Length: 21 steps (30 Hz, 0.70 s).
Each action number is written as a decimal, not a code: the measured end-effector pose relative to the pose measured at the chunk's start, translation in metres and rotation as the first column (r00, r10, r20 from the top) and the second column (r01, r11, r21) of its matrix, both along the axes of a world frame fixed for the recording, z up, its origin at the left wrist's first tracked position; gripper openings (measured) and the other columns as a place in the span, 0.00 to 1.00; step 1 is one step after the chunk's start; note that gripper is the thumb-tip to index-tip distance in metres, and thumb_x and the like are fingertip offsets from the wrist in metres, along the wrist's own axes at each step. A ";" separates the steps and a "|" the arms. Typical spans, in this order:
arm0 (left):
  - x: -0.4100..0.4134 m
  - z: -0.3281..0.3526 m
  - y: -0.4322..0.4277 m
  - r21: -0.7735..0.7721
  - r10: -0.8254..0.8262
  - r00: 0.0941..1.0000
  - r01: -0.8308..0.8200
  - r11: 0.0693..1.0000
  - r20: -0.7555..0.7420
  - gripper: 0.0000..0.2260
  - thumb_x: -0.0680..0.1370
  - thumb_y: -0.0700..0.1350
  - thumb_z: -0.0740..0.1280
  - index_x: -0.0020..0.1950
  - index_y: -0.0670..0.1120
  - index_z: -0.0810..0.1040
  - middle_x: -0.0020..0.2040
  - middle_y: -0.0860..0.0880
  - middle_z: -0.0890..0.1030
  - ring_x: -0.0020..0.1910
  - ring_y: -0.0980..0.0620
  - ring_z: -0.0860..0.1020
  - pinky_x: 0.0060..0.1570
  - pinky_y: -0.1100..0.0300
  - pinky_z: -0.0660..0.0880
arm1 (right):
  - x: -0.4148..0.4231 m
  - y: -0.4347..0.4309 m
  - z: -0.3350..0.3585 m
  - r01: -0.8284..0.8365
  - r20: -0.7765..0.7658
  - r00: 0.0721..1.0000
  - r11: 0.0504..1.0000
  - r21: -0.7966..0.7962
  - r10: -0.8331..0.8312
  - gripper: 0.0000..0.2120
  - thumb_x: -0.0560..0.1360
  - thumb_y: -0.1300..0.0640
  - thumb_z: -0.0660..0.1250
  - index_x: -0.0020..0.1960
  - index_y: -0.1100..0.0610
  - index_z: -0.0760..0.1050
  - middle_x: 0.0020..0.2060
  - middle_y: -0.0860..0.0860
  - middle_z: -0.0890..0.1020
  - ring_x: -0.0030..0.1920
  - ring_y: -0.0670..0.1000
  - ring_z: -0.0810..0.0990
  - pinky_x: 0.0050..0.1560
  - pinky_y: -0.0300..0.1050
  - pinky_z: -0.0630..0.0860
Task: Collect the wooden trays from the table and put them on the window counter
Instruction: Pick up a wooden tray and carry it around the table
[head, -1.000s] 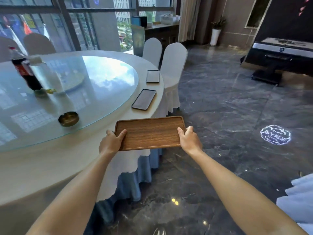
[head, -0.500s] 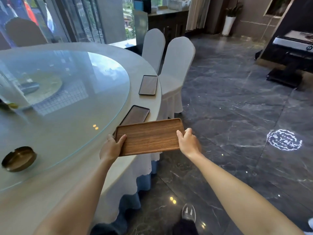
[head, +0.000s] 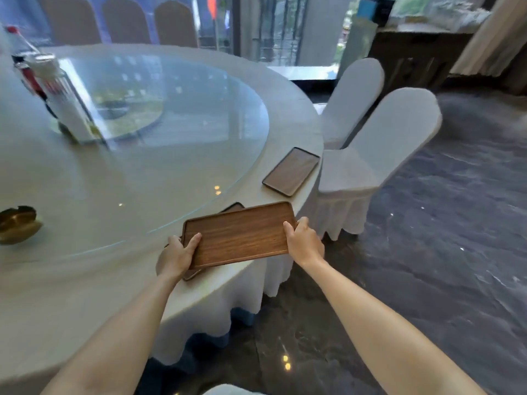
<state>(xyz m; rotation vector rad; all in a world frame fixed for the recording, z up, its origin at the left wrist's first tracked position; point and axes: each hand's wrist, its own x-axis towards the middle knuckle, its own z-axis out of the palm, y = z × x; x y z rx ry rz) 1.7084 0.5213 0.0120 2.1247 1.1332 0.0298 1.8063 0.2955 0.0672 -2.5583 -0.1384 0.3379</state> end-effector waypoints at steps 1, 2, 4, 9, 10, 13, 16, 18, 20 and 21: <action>0.001 -0.001 0.001 0.005 0.039 0.999 -0.039 0.999 -0.003 0.26 0.76 0.60 0.59 0.57 0.36 0.68 0.58 0.33 0.78 0.57 0.35 0.76 0.54 0.48 0.71 | 0.011 0.004 -0.002 -0.052 -0.005 0.999 0.999 -0.008 0.052 0.24 0.81 0.45 0.49 0.66 0.63 0.63 0.58 0.61 0.79 0.58 0.62 0.77 0.53 0.53 0.73; 0.000 -0.002 0.003 0.012 0.075 0.997 -0.075 0.997 -0.006 0.26 0.77 0.60 0.59 0.57 0.36 0.68 0.57 0.33 0.78 0.57 0.35 0.76 0.54 0.47 0.71 | 0.021 0.010 -0.004 -0.105 -0.012 0.994 0.994 -0.013 0.105 0.24 0.81 0.45 0.49 0.66 0.63 0.63 0.58 0.61 0.78 0.58 0.62 0.77 0.53 0.53 0.73; -0.003 -0.006 0.005 0.021 0.150 0.989 -0.150 0.989 -0.016 0.27 0.77 0.60 0.58 0.58 0.36 0.68 0.58 0.33 0.77 0.57 0.35 0.76 0.54 0.47 0.71 | 0.040 0.023 -0.009 -0.208 -0.029 0.978 0.978 -0.022 0.207 0.24 0.81 0.45 0.49 0.65 0.63 0.64 0.58 0.61 0.78 0.57 0.61 0.77 0.50 0.52 0.72; -0.012 -0.024 0.016 0.025 0.288 0.956 -0.287 0.958 -0.053 0.25 0.79 0.58 0.55 0.59 0.36 0.69 0.58 0.34 0.77 0.58 0.35 0.75 0.53 0.48 0.71 | 0.069 0.060 -0.031 -0.383 -0.060 0.923 0.923 -0.036 0.381 0.21 0.81 0.45 0.48 0.60 0.63 0.65 0.54 0.62 0.80 0.53 0.63 0.78 0.48 0.53 0.71; -0.012 -0.029 0.019 0.020 0.300 0.952 -0.299 0.954 -0.057 0.24 0.79 0.57 0.55 0.58 0.36 0.69 0.57 0.33 0.77 0.57 0.35 0.75 0.53 0.48 0.71 | 0.073 0.067 -0.037 -0.402 -0.066 0.915 0.914 -0.047 0.399 0.21 0.81 0.46 0.48 0.59 0.63 0.65 0.53 0.62 0.80 0.53 0.63 0.78 0.47 0.53 0.71; -0.009 -0.043 0.026 -0.014 0.343 0.937 -0.344 0.939 -0.063 0.22 0.80 0.55 0.53 0.55 0.35 0.69 0.55 0.32 0.77 0.56 0.34 0.75 0.52 0.48 0.71 | 0.088 0.085 -0.054 -0.449 -0.100 0.892 0.888 -0.100 0.440 0.18 0.81 0.47 0.45 0.53 0.61 0.64 0.50 0.61 0.80 0.48 0.62 0.78 0.43 0.51 0.68; -0.006 -0.053 0.026 -0.038 0.374 0.924 -0.378 0.925 -0.073 0.21 0.81 0.53 0.51 0.54 0.34 0.68 0.53 0.30 0.77 0.54 0.33 0.76 0.52 0.46 0.72 | 0.102 0.098 -0.067 -0.488 -0.142 0.871 0.861 -0.141 0.470 0.15 0.82 0.48 0.44 0.48 0.58 0.61 0.43 0.58 0.76 0.41 0.58 0.73 0.42 0.50 0.67; -0.004 -0.062 0.025 -0.043 0.382 0.921 -0.386 0.921 -0.081 0.20 0.82 0.51 0.49 0.54 0.34 0.68 0.52 0.31 0.77 0.53 0.33 0.76 0.51 0.46 0.73 | 0.110 0.104 -0.075 -0.515 -0.163 0.856 0.842 -0.164 0.491 0.17 0.82 0.48 0.44 0.49 0.59 0.63 0.41 0.56 0.74 0.41 0.58 0.73 0.42 0.49 0.66; -0.003 -0.069 0.024 -0.041 0.373 0.922 -0.378 0.925 -0.100 0.19 0.82 0.50 0.48 0.52 0.35 0.68 0.51 0.32 0.78 0.51 0.34 0.77 0.48 0.48 0.73 | 0.117 0.110 -0.082 -0.544 -0.184 0.838 0.817 -0.193 0.514 0.18 0.82 0.47 0.44 0.50 0.60 0.64 0.42 0.55 0.74 0.43 0.59 0.74 0.43 0.49 0.67; -0.003 -0.072 0.023 -0.039 0.369 0.923 -0.375 0.926 -0.111 0.18 0.82 0.50 0.48 0.50 0.36 0.68 0.50 0.32 0.78 0.50 0.35 0.77 0.46 0.49 0.72 | 0.119 0.113 -0.085 -0.557 -0.198 0.829 0.805 -0.206 0.523 0.17 0.81 0.47 0.44 0.49 0.59 0.63 0.42 0.55 0.74 0.43 0.59 0.75 0.43 0.49 0.67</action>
